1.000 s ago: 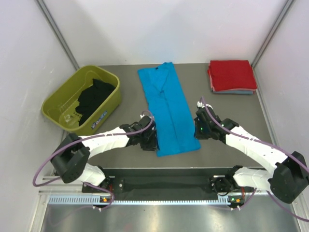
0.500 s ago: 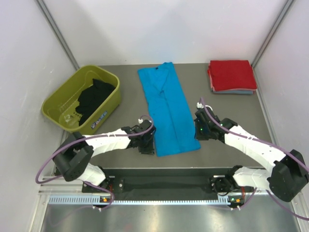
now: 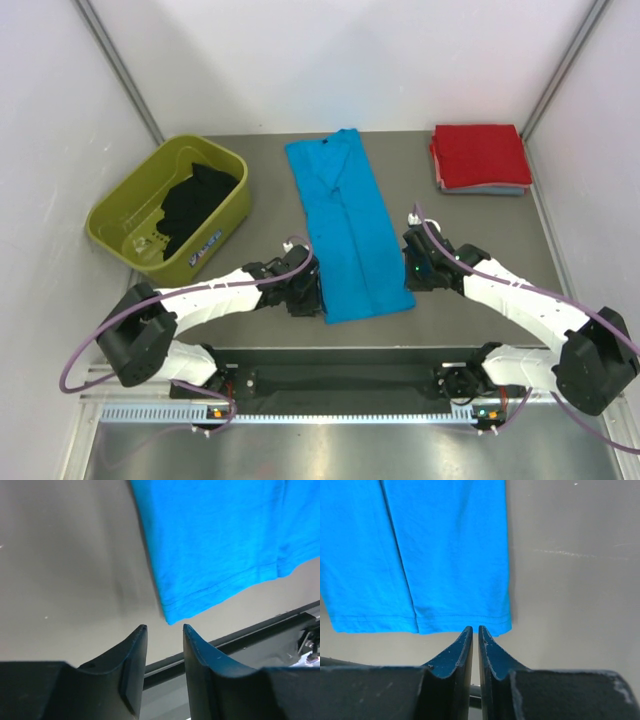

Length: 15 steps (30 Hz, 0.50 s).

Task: Fold and stack the t-shirts
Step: Fold the tshirt

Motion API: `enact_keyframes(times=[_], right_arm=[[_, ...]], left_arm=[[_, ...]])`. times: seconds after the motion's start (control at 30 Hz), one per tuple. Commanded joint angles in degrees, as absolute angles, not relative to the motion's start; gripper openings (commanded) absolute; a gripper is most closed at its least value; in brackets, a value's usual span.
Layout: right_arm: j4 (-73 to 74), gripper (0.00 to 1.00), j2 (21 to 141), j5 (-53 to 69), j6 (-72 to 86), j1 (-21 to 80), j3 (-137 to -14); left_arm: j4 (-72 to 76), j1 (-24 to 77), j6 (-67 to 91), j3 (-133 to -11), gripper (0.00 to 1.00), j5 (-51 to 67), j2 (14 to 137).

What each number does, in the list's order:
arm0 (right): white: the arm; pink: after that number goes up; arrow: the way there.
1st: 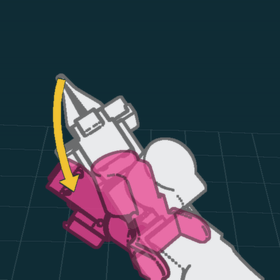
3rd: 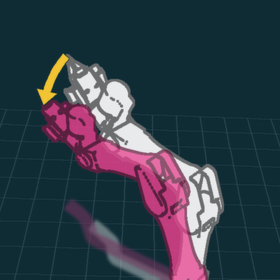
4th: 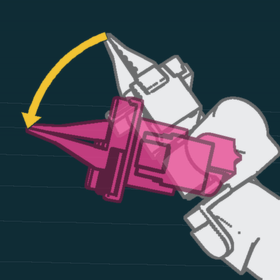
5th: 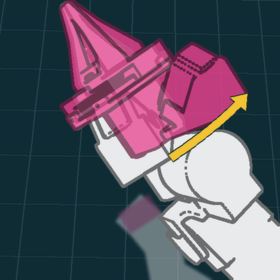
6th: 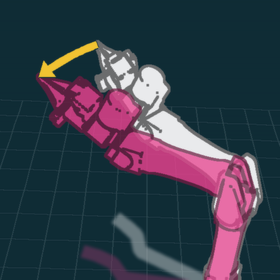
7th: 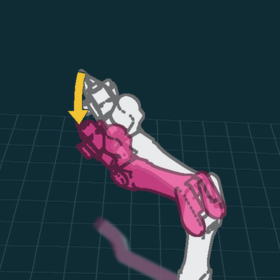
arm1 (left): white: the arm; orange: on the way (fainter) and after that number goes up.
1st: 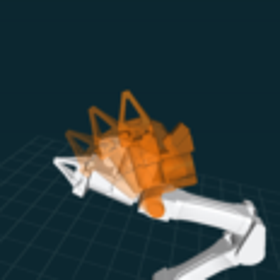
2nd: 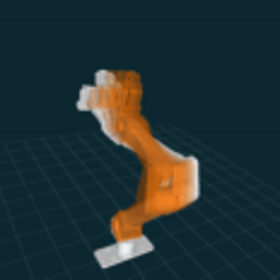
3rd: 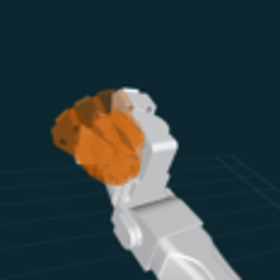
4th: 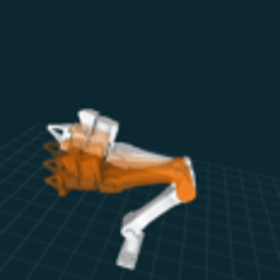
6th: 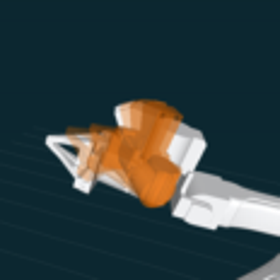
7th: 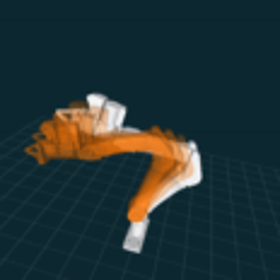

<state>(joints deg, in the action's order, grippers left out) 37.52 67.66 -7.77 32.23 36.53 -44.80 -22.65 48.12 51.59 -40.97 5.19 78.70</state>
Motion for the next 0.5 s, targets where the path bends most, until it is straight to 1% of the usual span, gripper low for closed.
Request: enact_keyframes(times=[0.0,0.1,0.27,0.37,0.47], right_arm=[[37.9,0.11,66.9,-9.3,32.7,36.9,-47.3],[37.5,0.11,67.0,-9.2,32.7,36.9,-46.9],[37.2,0.11,67.5,-9.2,32.6,37.0,-46.8],[37.1,0.11,67.4,-9.3,32.7,36.9,-46.8],[37.1,0.11,67.4,-9.4,32.9,37.0,-46.8]], left_arm=[[-20.0,48.4,55.5,-40.3,0.41,6.5,78.6],[-16.7,48.4,55.9,-39.1,0.41,7.7,80.0],[-15.4,48.8,56.2,-38.8,0.41,8.0,82.8],[-15.4,49.0,56.2,-39.0,0.38,7.6,84.1],[-15.9,49.0,56.1,-39.3,0.32,7.3,85.2]])
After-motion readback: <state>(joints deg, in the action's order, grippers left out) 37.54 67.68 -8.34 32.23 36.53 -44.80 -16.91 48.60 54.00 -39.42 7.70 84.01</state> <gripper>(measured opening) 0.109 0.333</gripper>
